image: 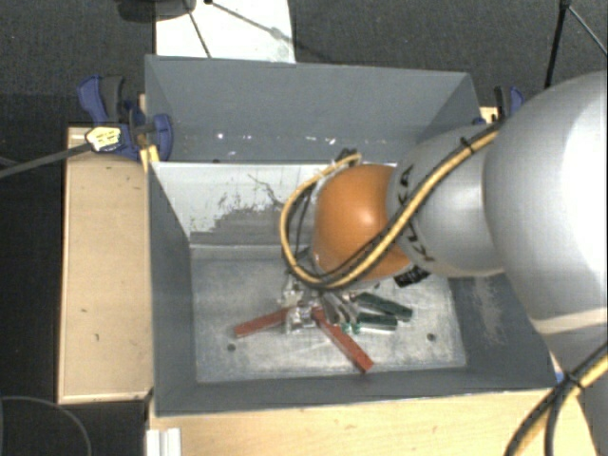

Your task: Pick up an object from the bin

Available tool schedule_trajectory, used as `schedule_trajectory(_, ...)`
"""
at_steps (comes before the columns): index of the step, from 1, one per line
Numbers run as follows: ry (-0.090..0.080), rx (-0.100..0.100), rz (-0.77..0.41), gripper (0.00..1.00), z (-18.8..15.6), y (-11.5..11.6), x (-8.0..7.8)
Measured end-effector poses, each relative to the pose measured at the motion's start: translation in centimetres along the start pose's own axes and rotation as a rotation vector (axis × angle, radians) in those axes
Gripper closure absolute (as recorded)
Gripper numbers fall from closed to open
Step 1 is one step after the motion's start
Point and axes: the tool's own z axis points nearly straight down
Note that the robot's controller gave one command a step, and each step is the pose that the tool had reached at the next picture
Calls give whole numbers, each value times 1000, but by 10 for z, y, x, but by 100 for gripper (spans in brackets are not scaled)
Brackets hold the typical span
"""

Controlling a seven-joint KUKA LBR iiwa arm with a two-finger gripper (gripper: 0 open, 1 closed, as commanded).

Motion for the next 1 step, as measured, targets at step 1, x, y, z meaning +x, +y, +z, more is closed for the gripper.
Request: schedule_trajectory(1, 0, 0, 2, 100, 0, 0, 0)
